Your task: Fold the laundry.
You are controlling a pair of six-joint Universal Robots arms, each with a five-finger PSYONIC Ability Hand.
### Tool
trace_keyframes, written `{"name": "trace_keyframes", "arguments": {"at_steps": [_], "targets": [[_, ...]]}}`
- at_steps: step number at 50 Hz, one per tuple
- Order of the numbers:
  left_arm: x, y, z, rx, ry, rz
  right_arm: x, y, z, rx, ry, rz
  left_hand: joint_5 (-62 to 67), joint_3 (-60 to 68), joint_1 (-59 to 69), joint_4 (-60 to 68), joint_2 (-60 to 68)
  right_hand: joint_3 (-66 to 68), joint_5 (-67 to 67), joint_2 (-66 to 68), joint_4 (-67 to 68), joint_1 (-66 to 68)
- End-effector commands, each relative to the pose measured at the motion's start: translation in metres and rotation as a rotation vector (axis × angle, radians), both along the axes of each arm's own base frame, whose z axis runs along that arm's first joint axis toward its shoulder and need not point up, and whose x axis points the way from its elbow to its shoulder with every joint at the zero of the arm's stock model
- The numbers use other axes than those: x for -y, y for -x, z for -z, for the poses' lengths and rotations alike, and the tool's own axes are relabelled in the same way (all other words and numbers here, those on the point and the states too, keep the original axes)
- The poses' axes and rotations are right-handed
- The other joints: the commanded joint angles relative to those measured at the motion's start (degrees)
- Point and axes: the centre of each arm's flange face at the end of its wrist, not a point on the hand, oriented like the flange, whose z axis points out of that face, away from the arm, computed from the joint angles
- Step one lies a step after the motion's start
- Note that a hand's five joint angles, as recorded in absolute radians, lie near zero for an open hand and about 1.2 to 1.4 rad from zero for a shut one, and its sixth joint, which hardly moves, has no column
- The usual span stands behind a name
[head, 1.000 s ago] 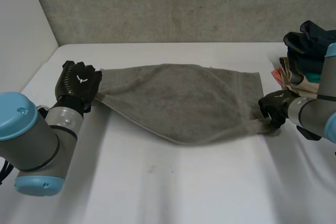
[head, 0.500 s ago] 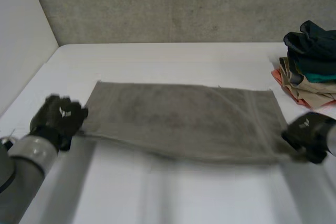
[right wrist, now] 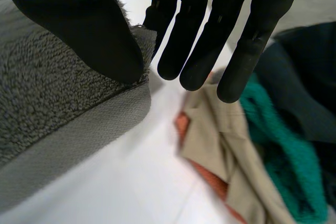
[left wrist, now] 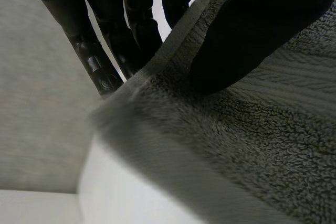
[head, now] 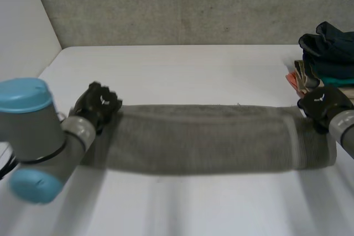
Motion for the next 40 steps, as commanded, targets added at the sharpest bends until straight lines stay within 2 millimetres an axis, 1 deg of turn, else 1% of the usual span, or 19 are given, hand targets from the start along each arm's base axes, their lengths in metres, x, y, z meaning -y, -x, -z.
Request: {"name": "trace_keyframes", "arguments": {"at_steps": [1,6,10,11,13,14,15,16,19,20,23,24,26,27,30,31,34,35,40], "targets": [[0.055,0.018,0.026,-0.030,0.124,-0.048,0.029,-0.006,0.018,-0.019,0.101,0.057,12.64,11.45,14.00,11.03,11.17,11.56,13.42,12.44,11.23,17.28],[0.073,0.032,0.045,-0.034,0.137,-0.039,0.048,-0.011,0.031,-0.009,0.202,0.055,12.64,11.45,14.00,11.03,11.17,11.56,13.42,12.44,11.23,17.28],[0.077,0.043,0.058,-0.040,0.143,-0.021,0.058,-0.019,0.036,-0.003,0.270,0.044,12.64,11.45,14.00,11.03,11.17,11.56,13.42,12.44,11.23,17.28],[0.078,0.045,0.059,-0.043,0.150,-0.018,0.059,-0.021,0.037,0.000,0.274,0.042,11.50,10.31,12.85,9.88,10.03,7.46,9.32,8.33,7.13,13.18],[0.079,0.049,0.061,-0.049,0.166,-0.010,0.062,-0.024,0.039,0.004,0.284,0.047,-5.91,-7.10,-4.55,-7.52,-7.38,-22.20,-20.34,-21.32,-22.53,-16.48],[0.080,0.052,0.059,-0.063,0.192,-0.009,0.063,-0.024,0.039,0.006,0.294,0.058,-31.99,-33.17,-30.63,-33.60,-33.46,-45.34,-43.48,-44.46,-45.67,-39.62],[0.081,0.053,0.056,-0.073,0.209,-0.008,0.065,-0.023,0.037,0.006,0.302,0.072,-47.57,-48.76,-46.21,-49.18,-49.04,-51.06,-49.20,-50.19,-51.39,-45.35],[0.081,0.055,0.055,-0.080,0.224,-0.007,0.066,-0.022,0.036,0.008,0.307,0.090,-57.36,-58.55,-56.00,-58.97,-58.83,-56.12,-54.26,-55.24,-56.45,-50.40],[0.077,0.062,0.043,-0.109,0.274,0.009,0.065,-0.019,0.029,0.038,0.317,0.135,-57.36,-58.55,-56.00,-58.97,-58.83,-58.44,-56.58,-57.56,-58.77,-52.72],[0.071,0.066,0.035,-0.120,0.286,0.022,0.063,-0.018,0.026,0.057,0.309,0.142,-57.36,-58.55,-56.00,-58.97,-58.83,-58.44,-56.58,-57.56,-58.77,-52.72],[0.063,0.065,0.021,-0.129,0.300,0.027,0.055,-0.020,0.016,0.084,0.306,0.124,-57.36,-58.55,-56.00,-58.97,-58.83,-58.44,-56.58,-57.56,-58.77,-52.72],[0.057,0.062,0.013,-0.134,0.303,0.028,0.047,-0.020,0.008,0.099,0.296,0.103,-57.36,-58.55,-56.00,-58.97,-58.83,-58.44,-56.58,-57.56,-58.77,-52.72],[0.050,0.059,0.005,-0.138,0.303,0.028,0.041,-0.019,-0.002,0.111,0.287,0.085,-57.36,-58.55,-56.00,-58.97,-58.83,-58.44,-56.58,-57.56,-58.77,-52.72],[0.047,0.058,0.002,-0.139,0.305,0.028,0.032,-0.020,-0.012,0.125,0.279,0.061,-57.36,-58.55,-56.00,-58.97,-58.83,-58.44,-56.58,-57.56,-58.77,-52.72],[0.031,0.050,-0.010,-0.140,0.299,0.030,0.016,-0.021,-0.027,0.153,0.250,0.016,-57.36,-58.55,-56.00,-58.97,-58.83,-58.44,-56.58,-57.56,-58.77,-52.72],[0.022,0.046,-0.013,-0.139,0.291,0.030,0.006,-0.021,-0.034,0.168,0.219,-0.010,-57.36,-58.55,-56.00,-58.97,-58.83,-58.44,-56.58,-57.56,-58.77,-52.72],[0.008,0.039,-0.017,-0.141,0.277,0.031,-0.005,-0.012,-0.036,0.178,0.136,-0.019,-57.36,-58.55,-56.00,-58.97,-58.83,-56.02,-54.16,-55.15,-56.35,-50.31],[-0.002,0.034,-0.017,-0.149,0.258,0.031,-0.010,-0.001,-0.031,0.183,0.058,-0.001,-57.36,-58.55,-56.00,-58.97,-58.83,-53.50,-51.64,-52.63,-53.83,-47.78],[-0.021,0.025,-0.015,-0.221,0.192,0.022,-0.021,0.028,-0.010,0.218,-0.126,0.071,-57.36,-58.55,-56.00,-58.97,-58.83,-49.28,-47.42,-48.41,-49.61,-43.56]]}}
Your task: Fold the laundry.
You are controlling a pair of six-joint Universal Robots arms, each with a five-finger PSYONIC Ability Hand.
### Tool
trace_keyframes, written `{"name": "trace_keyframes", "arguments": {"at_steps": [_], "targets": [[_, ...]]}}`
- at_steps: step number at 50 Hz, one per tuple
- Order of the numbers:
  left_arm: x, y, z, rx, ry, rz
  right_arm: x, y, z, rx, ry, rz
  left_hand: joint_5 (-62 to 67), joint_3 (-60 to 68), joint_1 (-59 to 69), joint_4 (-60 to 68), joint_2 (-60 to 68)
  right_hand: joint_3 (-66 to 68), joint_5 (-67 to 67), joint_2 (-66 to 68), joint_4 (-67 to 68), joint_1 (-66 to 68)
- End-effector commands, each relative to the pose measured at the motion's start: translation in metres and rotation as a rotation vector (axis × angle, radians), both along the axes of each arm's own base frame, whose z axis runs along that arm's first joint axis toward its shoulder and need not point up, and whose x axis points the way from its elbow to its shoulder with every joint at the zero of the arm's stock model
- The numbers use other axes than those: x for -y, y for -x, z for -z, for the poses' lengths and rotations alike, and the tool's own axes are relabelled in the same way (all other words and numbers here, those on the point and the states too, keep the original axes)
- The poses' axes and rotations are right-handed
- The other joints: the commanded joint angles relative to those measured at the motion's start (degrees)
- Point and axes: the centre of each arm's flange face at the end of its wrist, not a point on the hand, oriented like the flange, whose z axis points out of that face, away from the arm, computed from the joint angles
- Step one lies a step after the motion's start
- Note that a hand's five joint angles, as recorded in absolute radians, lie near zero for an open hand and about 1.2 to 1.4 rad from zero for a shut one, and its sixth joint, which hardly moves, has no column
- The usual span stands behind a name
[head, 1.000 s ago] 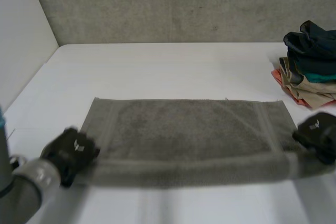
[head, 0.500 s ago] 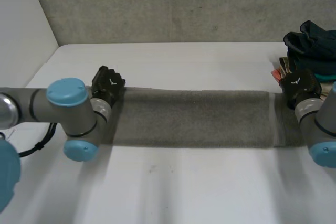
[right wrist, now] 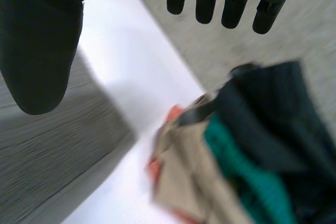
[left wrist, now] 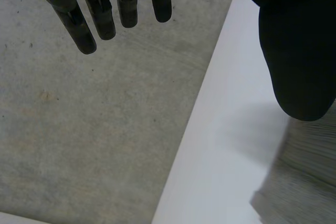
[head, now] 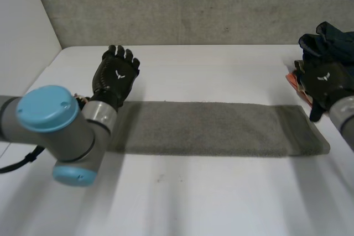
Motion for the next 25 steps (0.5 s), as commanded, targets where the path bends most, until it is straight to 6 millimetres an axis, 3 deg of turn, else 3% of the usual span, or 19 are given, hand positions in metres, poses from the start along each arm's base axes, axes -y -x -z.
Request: {"name": "trace_keyframes", "arguments": {"at_steps": [1,6,10,15,17,18,22,25], "targets": [[-0.029,-0.015,0.003,-0.089,-0.097,0.007,-0.018,0.037,0.023,0.055,-0.248,0.050,-2.76,-2.02,-0.90,-1.65,-1.69,7.86,7.67,8.24,7.98,7.00],[-0.035,-0.016,0.007,-0.222,-0.184,0.016,-0.017,0.041,0.038,0.088,-0.248,0.025,-2.76,-2.02,-0.90,-1.65,-1.69,14.42,14.23,14.80,14.54,13.56],[-0.036,-0.016,0.008,-0.239,-0.202,0.019,-0.010,0.047,0.062,0.102,-0.295,0.036,-2.76,-2.02,-0.90,-1.65,-1.69,14.77,14.57,15.14,14.89,13.91],[-0.036,-0.015,0.011,-0.237,-0.209,0.019,-0.006,0.047,0.076,0.100,-0.324,0.035,-2.76,-2.02,-0.90,-1.65,-1.69,19.13,18.94,19.51,19.25,18.27],[-0.036,-0.016,0.011,-0.236,-0.210,0.019,-0.003,0.048,0.082,0.095,-0.325,0.039,-2.76,-2.02,-0.90,-1.65,-1.69,45.91,45.72,46.29,46.03,45.06],[-0.036,-0.016,0.011,-0.236,-0.210,0.019,0.001,0.051,0.081,0.099,-0.302,0.051,-2.76,-2.02,-0.90,-1.65,-1.69,67.15,66.95,67.52,67.27,66.29],[-0.037,-0.016,0.011,-0.237,-0.209,0.019,0.012,0.063,0.079,0.073,-0.232,0.100,-2.76,-2.02,-0.90,-1.65,-1.69,67.36,67.17,67.74,67.48,66.50],[-0.037,-0.016,0.009,-0.238,-0.206,0.017,0.023,0.087,0.076,0.044,-0.183,0.210,-2.76,-2.02,-0.90,-1.65,-1.69,67.36,67.17,67.74,67.48,66.50]]}}
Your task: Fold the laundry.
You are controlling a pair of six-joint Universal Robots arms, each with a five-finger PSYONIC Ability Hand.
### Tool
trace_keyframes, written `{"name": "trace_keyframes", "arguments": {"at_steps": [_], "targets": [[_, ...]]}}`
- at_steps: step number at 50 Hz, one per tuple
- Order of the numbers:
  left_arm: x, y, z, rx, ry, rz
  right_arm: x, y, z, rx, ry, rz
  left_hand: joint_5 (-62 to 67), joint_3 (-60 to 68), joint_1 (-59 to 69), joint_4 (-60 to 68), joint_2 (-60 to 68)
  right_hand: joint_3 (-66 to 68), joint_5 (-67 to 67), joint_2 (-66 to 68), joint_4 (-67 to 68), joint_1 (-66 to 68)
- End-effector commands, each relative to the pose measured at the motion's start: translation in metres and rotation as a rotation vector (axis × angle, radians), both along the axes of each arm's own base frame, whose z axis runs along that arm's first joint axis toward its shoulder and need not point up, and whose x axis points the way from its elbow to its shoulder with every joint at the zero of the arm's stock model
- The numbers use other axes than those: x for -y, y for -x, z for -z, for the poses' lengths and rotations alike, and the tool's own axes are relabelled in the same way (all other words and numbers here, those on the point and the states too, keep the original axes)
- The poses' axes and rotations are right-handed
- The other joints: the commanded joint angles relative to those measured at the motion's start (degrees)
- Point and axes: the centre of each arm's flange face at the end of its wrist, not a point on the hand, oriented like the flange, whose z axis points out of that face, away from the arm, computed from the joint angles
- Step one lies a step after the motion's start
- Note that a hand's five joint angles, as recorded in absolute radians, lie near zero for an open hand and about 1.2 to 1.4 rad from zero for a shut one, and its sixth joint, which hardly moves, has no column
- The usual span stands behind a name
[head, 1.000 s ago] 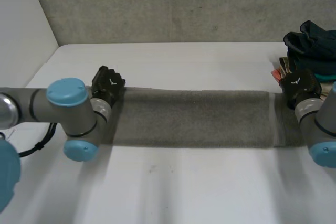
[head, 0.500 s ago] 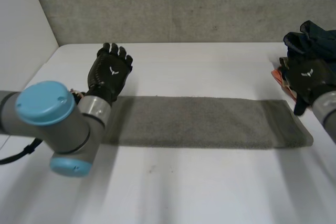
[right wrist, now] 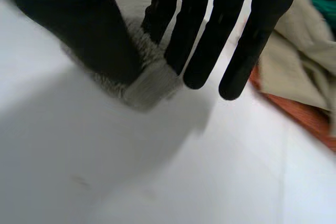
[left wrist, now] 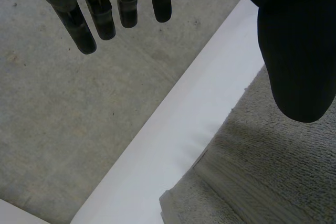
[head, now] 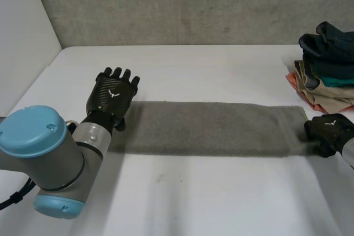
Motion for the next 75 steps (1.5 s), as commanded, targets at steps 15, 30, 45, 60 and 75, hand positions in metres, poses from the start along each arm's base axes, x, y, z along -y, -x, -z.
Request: {"name": "trace_keyframes", "arguments": {"at_steps": [15,30,45,60,75], "targets": [[-0.003,-0.003,-0.008,-0.006,0.000,-0.005,0.038,0.073,-0.034,-0.280,0.245,0.233,-2.76,-2.02,-0.90,-1.64,-1.69,18.45,18.88,18.26,18.34,19.92],[-0.003,-0.028,-0.041,-0.051,0.058,-0.075,-0.054,-0.190,-0.090,-0.053,0.702,-0.485,-2.76,-2.02,-0.90,-1.64,-1.69,18.45,18.88,18.26,18.34,19.92],[-0.011,-0.030,-0.031,-0.044,0.019,-0.068,-0.141,-0.297,0.000,0.041,0.561,-0.941,-2.76,-2.02,-0.90,-1.64,-1.69,-32.53,-32.10,-32.72,-32.64,-31.06],[-0.015,0.005,-0.036,-0.058,0.050,0.032,-0.082,-0.167,-0.028,0.117,0.072,-0.373,-2.76,-2.02,-0.90,-1.64,-1.69,-51.55,-51.12,-51.74,-51.66,-50.08],[-0.028,0.014,-0.026,-0.040,0.022,0.072,-0.048,-0.142,-0.016,0.011,0.145,-0.292,-2.76,-2.02,-0.90,-1.64,-1.69,18.45,18.88,18.26,18.34,19.92]]}}
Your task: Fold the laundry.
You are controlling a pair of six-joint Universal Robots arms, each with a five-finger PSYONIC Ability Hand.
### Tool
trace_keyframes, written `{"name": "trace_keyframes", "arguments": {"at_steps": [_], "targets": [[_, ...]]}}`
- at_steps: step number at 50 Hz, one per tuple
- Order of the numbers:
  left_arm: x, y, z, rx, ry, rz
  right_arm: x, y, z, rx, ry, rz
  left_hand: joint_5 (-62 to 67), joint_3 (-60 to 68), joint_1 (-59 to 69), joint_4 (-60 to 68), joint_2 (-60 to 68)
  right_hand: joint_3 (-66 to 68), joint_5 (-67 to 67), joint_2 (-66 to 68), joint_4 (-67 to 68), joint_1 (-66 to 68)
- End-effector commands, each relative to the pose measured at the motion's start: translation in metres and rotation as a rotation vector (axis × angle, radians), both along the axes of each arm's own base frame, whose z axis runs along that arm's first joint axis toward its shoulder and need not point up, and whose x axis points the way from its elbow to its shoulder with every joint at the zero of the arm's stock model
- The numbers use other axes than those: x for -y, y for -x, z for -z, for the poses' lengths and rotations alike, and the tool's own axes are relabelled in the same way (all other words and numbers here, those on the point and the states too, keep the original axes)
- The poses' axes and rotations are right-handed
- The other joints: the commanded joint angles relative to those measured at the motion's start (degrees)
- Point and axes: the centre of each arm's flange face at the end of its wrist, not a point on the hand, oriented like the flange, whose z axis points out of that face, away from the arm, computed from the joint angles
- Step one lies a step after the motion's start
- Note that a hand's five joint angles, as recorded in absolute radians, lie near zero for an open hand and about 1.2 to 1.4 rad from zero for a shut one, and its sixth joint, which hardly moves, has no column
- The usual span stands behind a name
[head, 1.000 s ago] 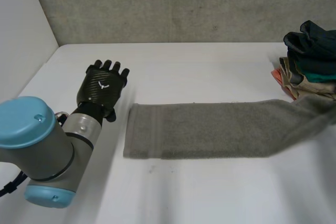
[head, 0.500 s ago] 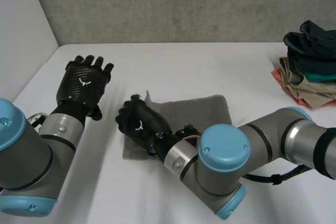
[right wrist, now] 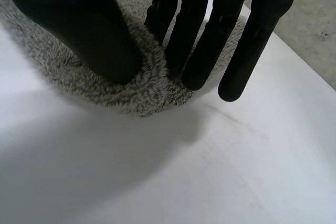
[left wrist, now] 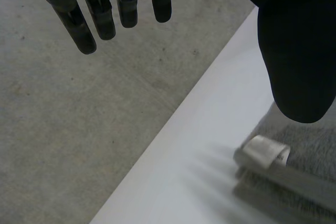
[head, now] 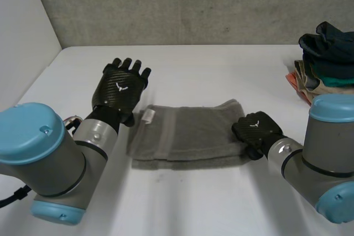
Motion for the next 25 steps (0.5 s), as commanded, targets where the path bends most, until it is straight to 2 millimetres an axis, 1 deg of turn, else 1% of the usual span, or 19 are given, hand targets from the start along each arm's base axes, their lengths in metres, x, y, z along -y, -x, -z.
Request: {"name": "trace_keyframes", "arguments": {"at_steps": [1,2,3,5,6,7,8,9,10,11,13,14,17,18,20,21,23,24,25], "targets": [[-0.005,-0.001,0.000,0.004,-0.004,0.006,0.022,-0.008,-0.013,-0.018,0.189,0.021,-2.76,-2.02,-0.90,-1.64,-1.69,14.48,15.41,13.80,14.48,20.11],[-0.005,-0.001,0.000,0.004,-0.004,0.006,0.024,-0.010,-0.017,-0.011,0.224,0.026,-2.76,-2.02,-0.90,-1.64,-1.69,14.48,15.41,13.80,14.48,20.11],[-0.005,-0.002,-0.002,0.006,-0.001,0.002,0.024,-0.021,-0.033,0.017,0.310,0.020,-2.76,-2.02,-0.90,-1.64,-1.69,14.48,15.41,13.80,14.48,20.11],[-0.006,-0.004,-0.005,0.004,0.002,-0.002,0.016,-0.038,-0.055,0.057,0.395,-0.016,-2.76,-2.02,-0.90,-1.64,-1.69,14.48,15.41,13.80,14.48,20.11],[-0.007,-0.005,-0.007,0.003,0.003,-0.004,0.009,-0.048,-0.063,0.073,0.421,-0.048,-2.76,-2.02,-0.90,-1.64,-1.69,14.48,15.41,13.80,14.48,20.11],[-0.006,-0.007,-0.009,0.001,0.007,-0.007,-0.007,-0.069,-0.073,0.099,0.453,-0.118,-2.76,-2.02,-0.90,-1.64,-1.69,14.48,15.41,13.80,14.48,20.11],[-0.005,-0.011,-0.012,-0.001,0.008,-0.022,-0.017,-0.081,-0.074,0.110,0.460,-0.158,-2.76,-2.02,-0.90,-1.64,-1.69,14.48,15.41,13.80,14.48,20.11],[-0.004,-0.012,-0.012,0.000,0.006,-0.025,-0.025,-0.092,-0.072,0.119,0.465,-0.197,-2.76,-2.02,-0.90,-1.64,-1.69,14.48,15.41,13.80,14.48,20.11],[-0.003,-0.015,-0.013,0.000,0.006,-0.036,-0.033,-0.102,-0.066,0.114,0.460,-0.235,-2.76,-2.02,-0.90,-1.64,-1.69,14.48,15.41,13.80,14.48,20.11],[0.000,-0.020,-0.015,0.000,0.003,-0.057,-0.050,-0.121,-0.056,0.106,0.464,-0.313,-2.76,-2.02,-0.90,-1.64,-1.69,14.48,15.41,13.80,14.48,20.11],[0.002,-0.025,-0.017,-0.002,0.002,-0.080,-0.066,-0.137,-0.045,0.082,0.469,-0.394,-2.76,-2.02,-0.90,-1.64,-1.69,14.48,15.41,13.80,14.48,20.11],[0.005,-0.029,-0.020,-0.008,0.006,-0.109,-0.080,-0.148,-0.034,0.055,0.475,-0.471,-2.76,-2.02,-0.90,-1.64,-1.69,14.48,15.41,13.80,14.48,20.11],[0.009,-0.037,-0.022,-0.020,0.007,-0.164,-0.098,-0.157,-0.019,0.037,0.470,-0.575,-2.76,-2.02,-0.90,-1.64,-1.69,14.48,15.41,13.80,14.48,20.11],[0.012,-0.041,-0.023,-0.035,0.001,-0.199,-0.103,-0.159,-0.014,0.046,0.456,-0.619,-2.76,-2.02,-0.90,-1.64,-1.69,5.54,6.47,4.86,5.54,11.18],[0.014,-0.044,-0.024,-0.056,-0.001,-0.223,-0.104,-0.160,-0.014,0.060,0.448,-0.634,-2.76,-2.02,-0.90,-1.64,-1.69,-18.31,-17.38,-18.99,-18.31,-12.68],[0.014,-0.044,-0.025,-0.065,-0.005,-0.227,-0.105,-0.160,-0.016,0.086,0.430,-0.629,-2.76,-2.02,-0.90,-1.64,-1.69,-40.75,-39.82,-41.43,-40.75,-35.11],[0.016,-0.043,-0.028,-0.097,-0.007,-0.224,-0.100,-0.158,-0.019,0.121,0.399,-0.592,-2.76,-2.02,-0.90,-1.64,-1.69,-55.52,-54.59,-56.20,-55.52,-49.89],[0.016,-0.043,-0.028,-0.108,-0.010,-0.222,-0.096,-0.156,-0.021,0.141,0.378,-0.560,-2.76,-2.02,-0.90,-1.64,-1.69,-55.52,-54.59,-56.20,-55.52,-49.89],[0.017,-0.041,-0.031,-0.128,-0.009,-0.215,-0.081,-0.148,-0.030,0.193,0.332,-0.473,-2.71,-1.98,-0.86,-1.60,-1.65,-55.52,-54.59,-56.20,-55.52,-49.89]]}}
